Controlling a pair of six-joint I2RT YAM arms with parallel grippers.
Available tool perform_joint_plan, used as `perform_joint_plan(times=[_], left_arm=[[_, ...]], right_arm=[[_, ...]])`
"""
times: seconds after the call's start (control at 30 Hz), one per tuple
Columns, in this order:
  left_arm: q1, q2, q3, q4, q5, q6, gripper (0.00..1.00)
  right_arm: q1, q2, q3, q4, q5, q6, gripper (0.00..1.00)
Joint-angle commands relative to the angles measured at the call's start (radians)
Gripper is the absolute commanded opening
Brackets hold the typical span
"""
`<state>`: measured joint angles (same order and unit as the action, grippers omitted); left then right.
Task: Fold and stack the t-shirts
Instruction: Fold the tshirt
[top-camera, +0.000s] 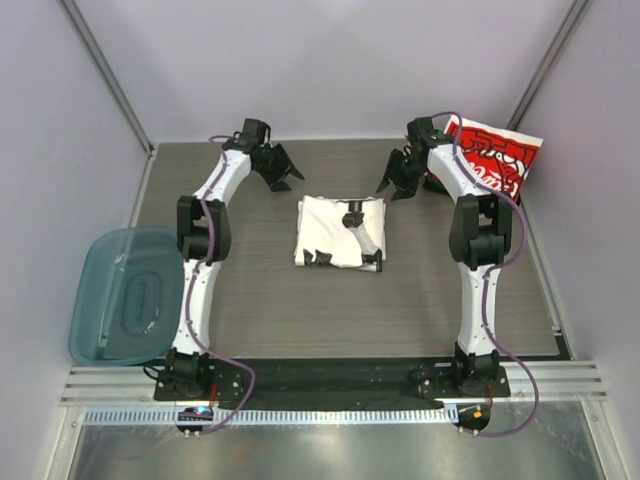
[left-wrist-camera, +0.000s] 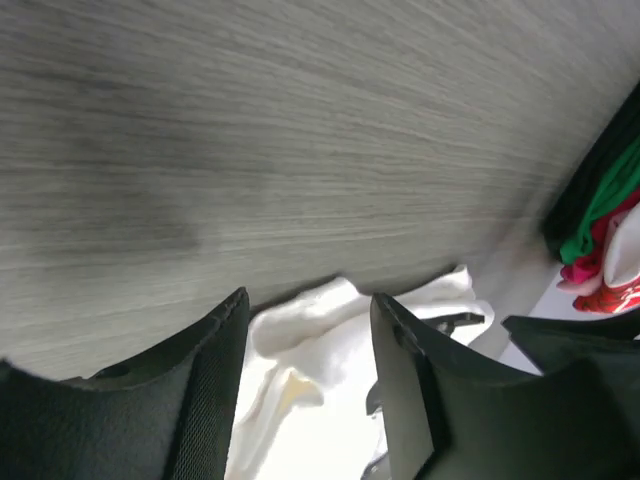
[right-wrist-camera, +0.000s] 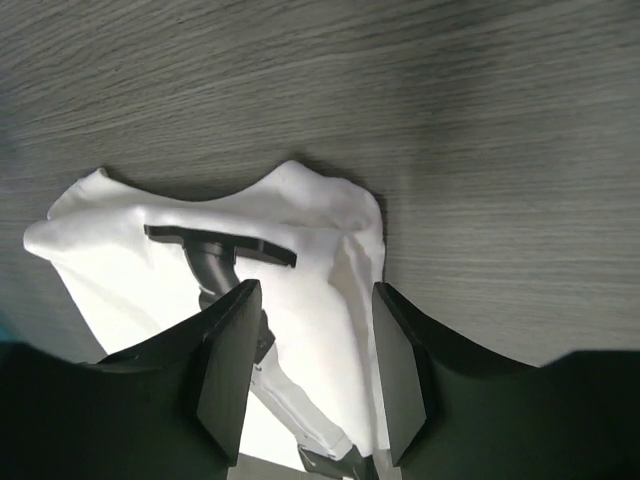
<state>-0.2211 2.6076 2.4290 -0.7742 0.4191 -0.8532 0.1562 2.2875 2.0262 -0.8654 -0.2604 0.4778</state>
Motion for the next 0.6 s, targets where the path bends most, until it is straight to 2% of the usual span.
perform_joint_plan(times=[0.0,0.03,0.07,0.13,0.17,0.27,0.4,0.57], left_arm=[[-0.014,-0.269,-0.236,0.003,0.005,0.045,0.54],[-0.014,-0.334,-0.324,0.042,-0.015,0.043,0.55],[-0.017,-0.46,-0.409,0.071,-0.035,0.046,0.55],[-0.024,-0.556,-0.528,0.098,-0.083,0.057,0.54],[-0.04,-0.593,-0.635,0.105,-0.095,0.06,0.54],[-0.089,-0.733,-0.815,0.194,-0.086,0.049,0.52],[-0.162,-0.751,-0.947,0.323,-0.028,-0.006,0.5],[-0.241,-0.722,-1.088,0.455,-0.003,-0.086,0.48]], right_arm=[[0.022,-0.179,-0.029,0.009,0.02,-0.004,0.55],[0.028,-0.222,-0.078,0.032,0.013,-0.004,0.54],[0.042,-0.314,-0.193,0.092,0.004,0.001,0.54],[0.062,-0.396,-0.32,0.17,-0.068,0.019,0.54],[0.072,-0.434,-0.434,0.21,-0.1,0.044,0.54],[0.132,-0.488,-0.568,0.321,-0.203,0.048,0.51],[0.198,-0.427,-0.647,0.377,-0.331,0.056,0.48],[0.19,-0.372,-0.763,0.476,-0.358,0.065,0.45]])
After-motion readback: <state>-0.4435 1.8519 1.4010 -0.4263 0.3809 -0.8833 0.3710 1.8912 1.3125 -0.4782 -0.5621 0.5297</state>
